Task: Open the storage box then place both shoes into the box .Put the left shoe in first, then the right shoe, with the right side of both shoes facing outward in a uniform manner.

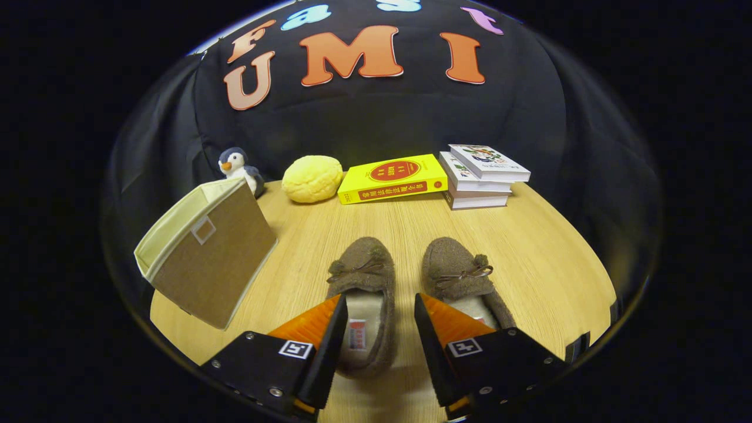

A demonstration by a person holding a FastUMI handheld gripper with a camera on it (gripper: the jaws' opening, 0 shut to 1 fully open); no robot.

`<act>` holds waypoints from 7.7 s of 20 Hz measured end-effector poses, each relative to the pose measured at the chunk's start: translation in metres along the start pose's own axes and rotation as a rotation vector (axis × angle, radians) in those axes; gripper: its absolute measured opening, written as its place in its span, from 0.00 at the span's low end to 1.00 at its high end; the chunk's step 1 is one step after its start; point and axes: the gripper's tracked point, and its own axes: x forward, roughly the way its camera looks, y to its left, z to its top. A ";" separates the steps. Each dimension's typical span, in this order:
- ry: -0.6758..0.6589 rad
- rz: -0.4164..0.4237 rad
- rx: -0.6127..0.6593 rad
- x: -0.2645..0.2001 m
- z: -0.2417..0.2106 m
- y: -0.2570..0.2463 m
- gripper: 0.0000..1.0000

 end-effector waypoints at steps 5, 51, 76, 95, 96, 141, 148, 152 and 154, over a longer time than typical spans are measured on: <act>0.041 -0.022 -0.006 0.034 -0.017 -0.006 0.40; -0.073 -0.054 0.162 -0.014 0.123 0.335 0.01; -0.055 -0.067 0.103 -0.004 0.108 0.322 0.83; 0.007 -0.273 0.112 -0.040 0.056 -0.014 0.98; 0.016 -0.274 0.103 -0.040 0.052 -0.027 0.98; 0.057 -0.212 0.186 -0.037 0.089 0.063 0.01; -0.017 -0.108 0.205 -0.050 0.134 0.195 0.01; -0.002 -0.059 0.196 -0.043 0.133 0.252 0.01; 0.017 -0.047 0.180 -0.036 0.125 0.272 0.01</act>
